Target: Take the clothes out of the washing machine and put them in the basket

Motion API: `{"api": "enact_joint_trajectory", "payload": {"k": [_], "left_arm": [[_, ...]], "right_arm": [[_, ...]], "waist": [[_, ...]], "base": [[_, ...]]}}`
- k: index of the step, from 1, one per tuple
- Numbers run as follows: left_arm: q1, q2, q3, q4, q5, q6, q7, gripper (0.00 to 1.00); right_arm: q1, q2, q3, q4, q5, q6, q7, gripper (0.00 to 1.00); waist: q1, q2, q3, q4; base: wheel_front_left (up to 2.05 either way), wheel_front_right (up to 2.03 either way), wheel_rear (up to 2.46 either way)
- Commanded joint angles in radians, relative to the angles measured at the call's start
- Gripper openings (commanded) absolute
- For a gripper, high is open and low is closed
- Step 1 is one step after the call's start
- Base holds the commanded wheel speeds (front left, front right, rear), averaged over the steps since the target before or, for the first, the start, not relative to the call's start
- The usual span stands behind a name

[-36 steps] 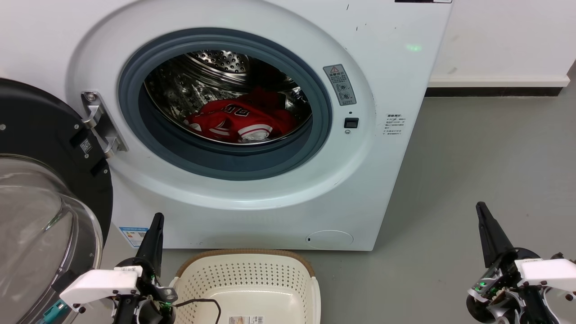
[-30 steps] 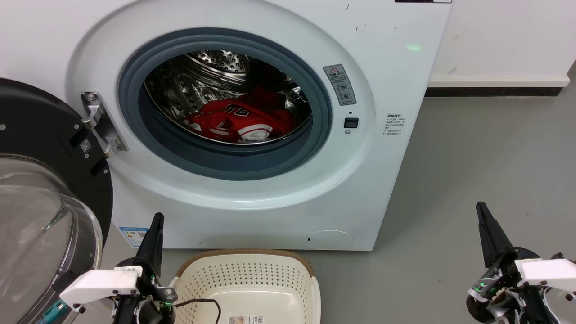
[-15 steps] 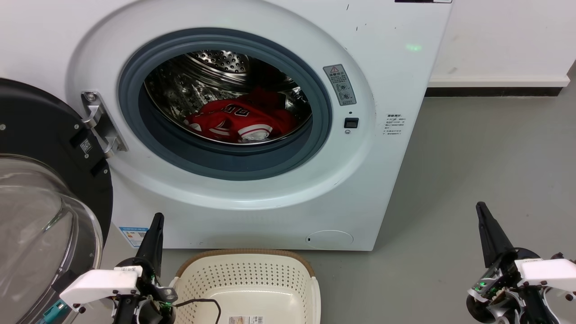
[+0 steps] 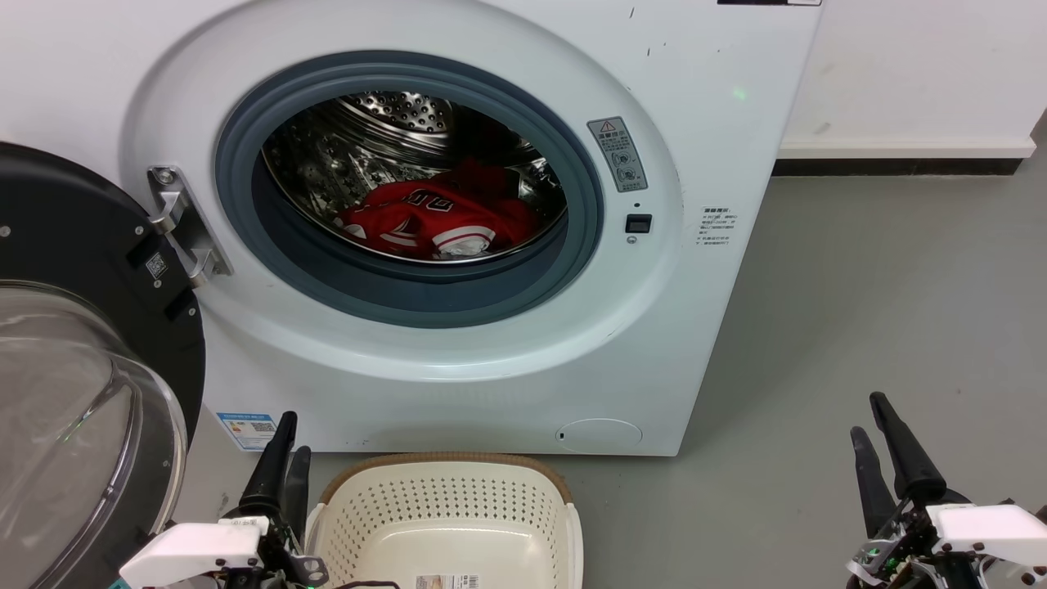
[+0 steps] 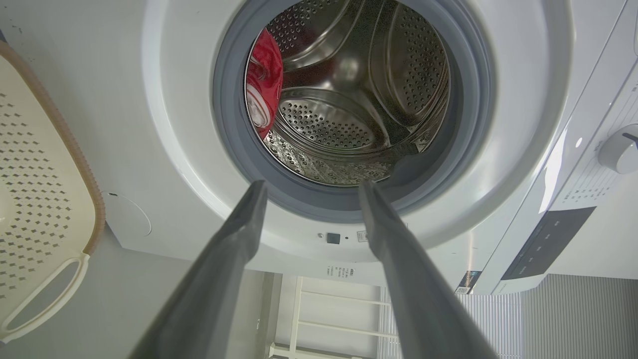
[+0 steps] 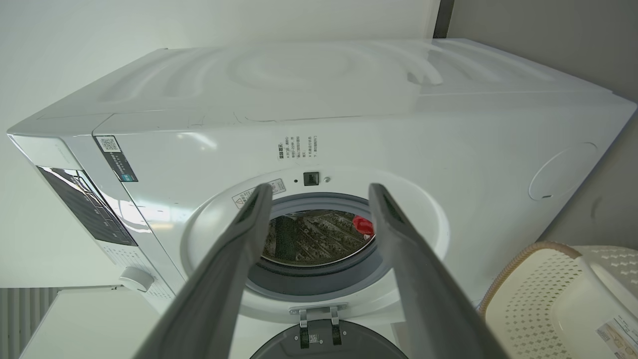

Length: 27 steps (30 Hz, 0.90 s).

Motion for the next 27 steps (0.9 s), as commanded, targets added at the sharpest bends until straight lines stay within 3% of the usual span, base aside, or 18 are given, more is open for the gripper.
{"api": "enact_joint_trajectory", "payload": {"k": [1,9,27], "left_arm": [[-0.016,0.002,0.0,-0.028,0.019,-0.001,-0.013,1.0],[-0.009,0.002,0.003,-0.073,0.147,0.017,-0.053,1.0],[0.019,0.003,-0.046,-0.166,0.498,0.113,-0.125,1.0]], "right_arm": [[-0.015,-0.001,0.003,-0.021,-0.014,0.0,-0.012,1.0],[-0.001,0.0,-0.003,-0.052,-0.137,0.0,-0.052,1.0],[0.038,0.0,0.025,-0.16,-0.537,0.0,-0.125,1.0]], "waist": [[0.0,-0.0001,0.0,0.0],[0.0,-0.0001,0.002,0.0],[0.0,-0.0001,0.006,0.001]], "base": [[0.0,0.0,0.0],[0.0,0.0,0.0],[0.0,0.0,0.0]]}}
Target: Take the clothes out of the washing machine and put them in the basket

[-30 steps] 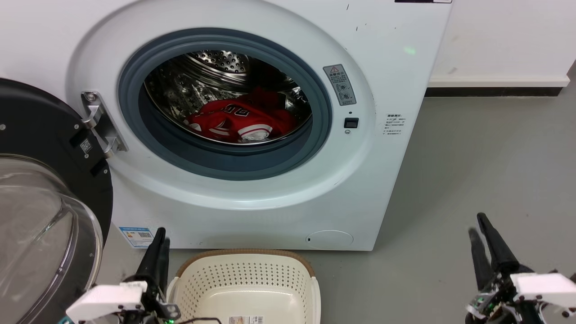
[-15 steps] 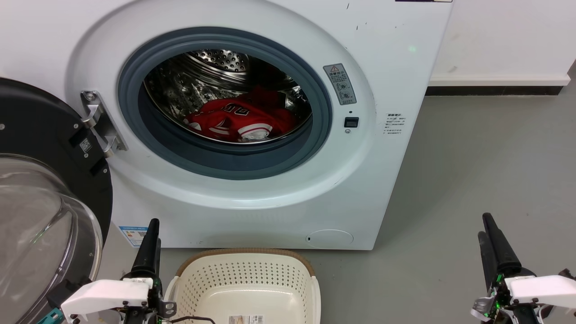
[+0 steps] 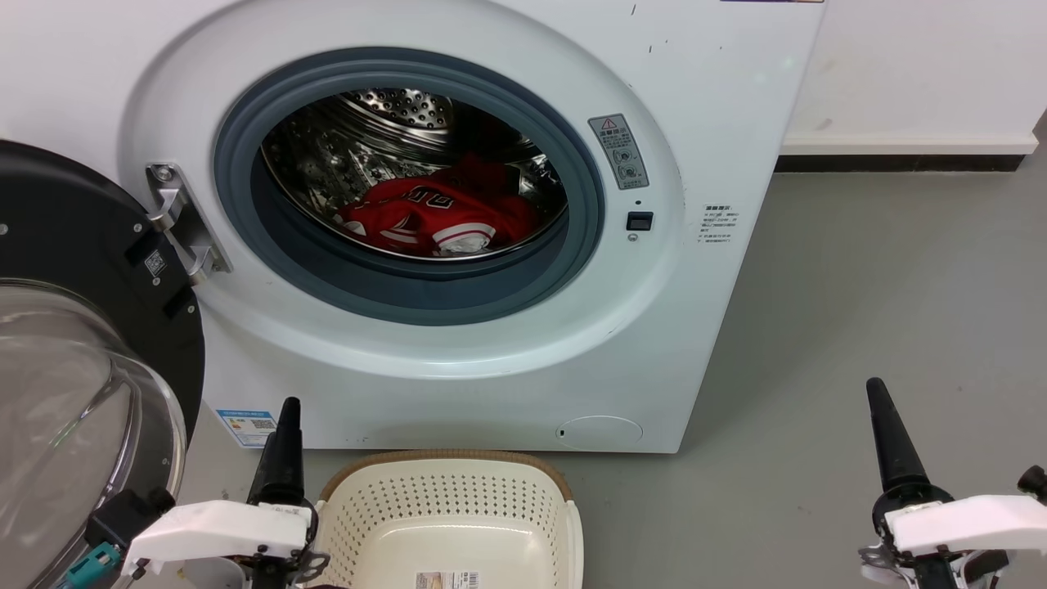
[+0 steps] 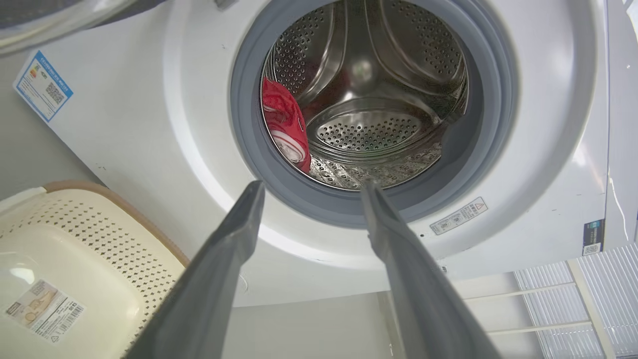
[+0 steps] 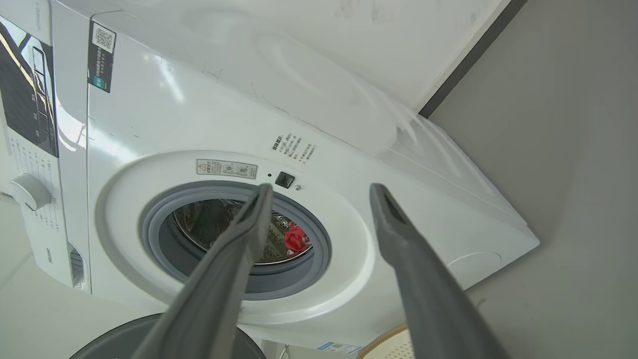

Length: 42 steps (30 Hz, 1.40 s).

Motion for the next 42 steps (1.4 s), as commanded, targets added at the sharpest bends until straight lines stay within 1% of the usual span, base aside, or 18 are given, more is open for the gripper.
{"api": "enact_joint_trajectory", "payload": {"k": [1,9,16,21,33,42], "left_arm": [[-0.008,0.003,-0.006,-0.024,0.034,0.005,-0.01,1.0],[0.007,0.003,-0.03,-0.043,0.177,0.037,-0.039,1.0],[0.017,0.003,-0.046,-0.048,0.299,0.063,-0.064,1.0],[0.024,0.003,-0.057,-0.054,0.37,0.07,-0.08,1.0],[0.04,0.004,-0.071,-0.069,0.512,0.086,-0.115,1.0],[0.053,0.004,-0.079,-0.07,0.611,0.088,-0.14,1.0]], "right_arm": [[-0.003,-0.002,0.004,-0.027,-0.042,0.0,-0.008,1.0],[0.017,-0.002,0.024,-0.06,-0.229,0.0,-0.038,1.0],[0.031,-0.002,0.033,-0.077,-0.349,0.0,-0.062,1.0],[0.041,-0.002,0.042,-0.092,-0.437,0.0,-0.078,1.0],[0.062,-0.002,0.048,-0.125,-0.589,0.0,-0.114,1.0],[0.076,-0.002,0.05,-0.145,-0.695,0.0,-0.139,1.0]], "waist": [[0.0,-0.0001,0.0,0.0],[0.0,-0.0001,0.002,-0.001],[0.0,-0.0001,0.002,-0.001],[0.0,-0.0001,0.002,0.0],[0.0,-0.0001,0.003,-0.001],[0.0,-0.0001,0.002,0.0]], "base": [[0.0,0.0,0.0],[0.0,0.0,0.0],[0.0,0.0,0.0],[0.0,0.0,0.0],[0.0,0.0,0.0],[0.0,0.0,0.0]]}}
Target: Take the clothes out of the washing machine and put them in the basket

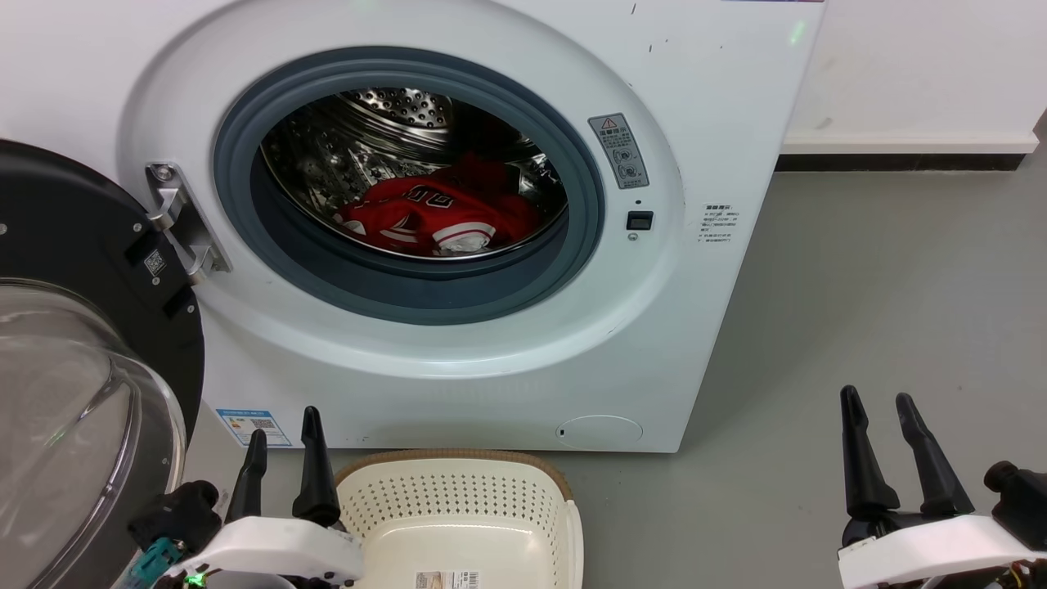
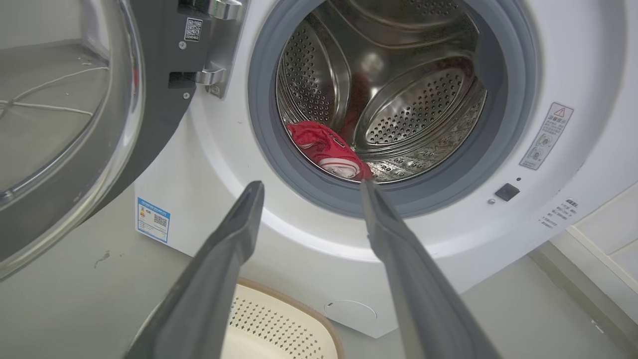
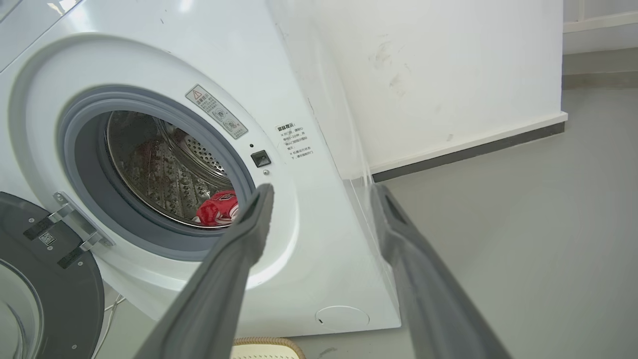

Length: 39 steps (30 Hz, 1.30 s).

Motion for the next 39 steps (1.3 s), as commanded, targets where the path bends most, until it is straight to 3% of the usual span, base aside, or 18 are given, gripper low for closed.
{"api": "enact_joint_trajectory", "payload": {"k": [1,39], "left_arm": [[0.003,0.003,-0.002,-0.014,0.027,0.002,-0.011,1.0],[0.046,0.003,-0.016,-0.003,0.325,0.006,-0.093,1.0]], "right_arm": [[0.004,-0.002,0.002,-0.017,-0.032,0.0,-0.009,1.0],[0.06,-0.002,0.002,-0.074,-0.357,0.0,-0.093,1.0]], "waist": [[0.0,0.0,0.0,0.0],[0.0,0.0,0.002,-0.002]], "base": [[0.0,0.0,0.0],[0.0,0.0,0.0]]}}
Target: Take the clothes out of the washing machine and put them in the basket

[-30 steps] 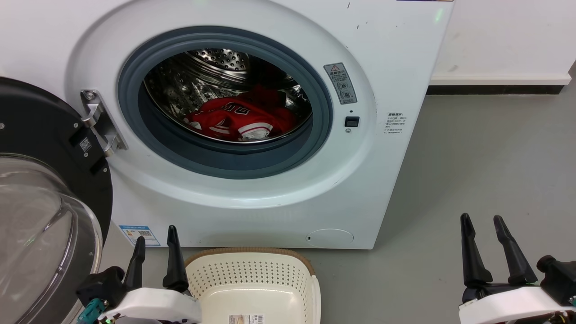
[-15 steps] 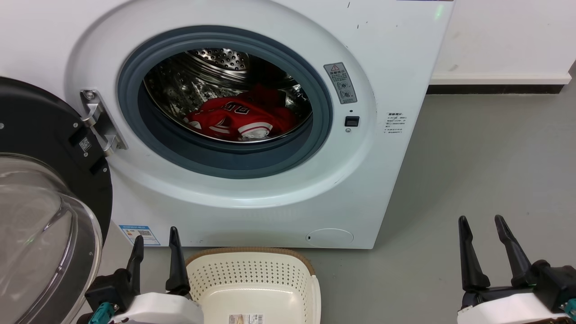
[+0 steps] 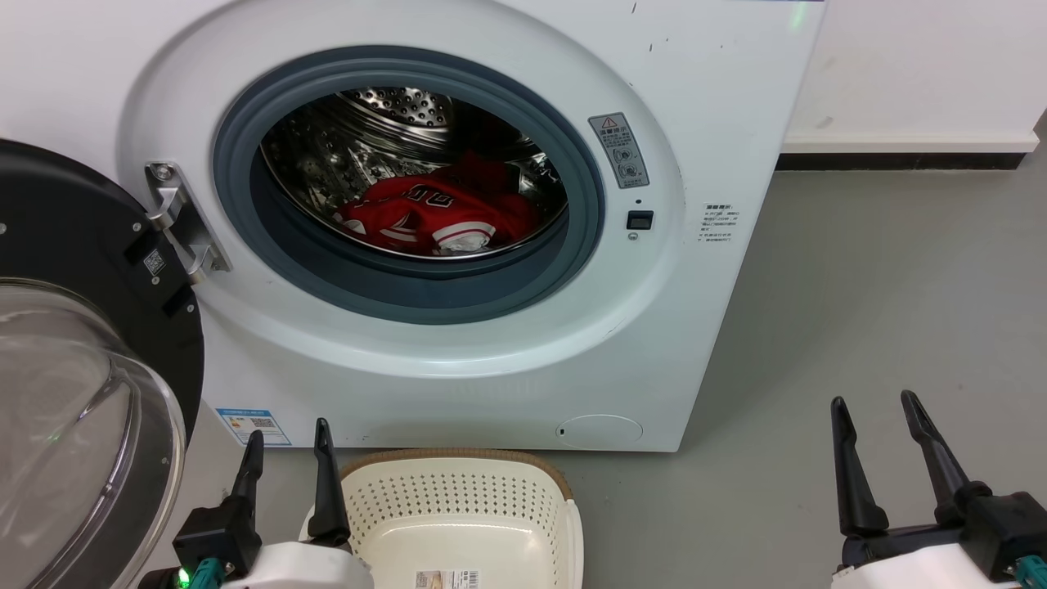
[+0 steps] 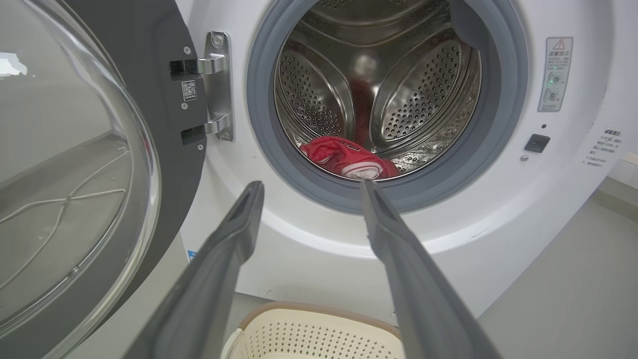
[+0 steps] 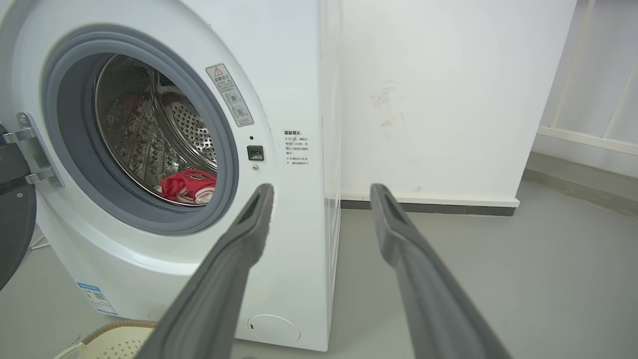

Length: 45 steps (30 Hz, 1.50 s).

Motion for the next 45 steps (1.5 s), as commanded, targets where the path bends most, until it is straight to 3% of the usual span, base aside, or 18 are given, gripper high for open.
{"api": "enact_joint_trajectory", "payload": {"k": [1,16,37,45], "left_arm": [[0.011,0.002,-0.002,-0.001,0.015,-0.002,-0.008,1.0],[0.021,0.002,-0.006,0.008,0.106,0.01,-0.035,1.0],[0.012,0.002,-0.007,0.034,0.076,0.01,-0.033,1.0],[-0.088,0.002,0.006,0.093,0.057,-0.016,-0.033,1.0]], "right_arm": [[0.015,-0.002,0.0,-0.009,-0.018,0.0,-0.009,1.0],[0.032,-0.001,0.004,-0.017,-0.109,0.0,-0.035,1.0],[0.029,-0.001,0.0,-0.004,-0.09,0.0,-0.034,1.0],[0.013,-0.001,0.003,-0.01,-0.094,0.0,-0.034,1.0]], "waist": [[0.0,-0.0001,0.0,0.0],[0.0,-0.0001,0.0,-0.001],[0.0,-0.0001,0.0,0.001],[0.0,-0.0001,0.018,-0.001]], "base": [[0.0,0.0,0.0],[0.0,0.0,0.0],[0.0,0.0,0.0],[0.0,0.0,0.0]]}}
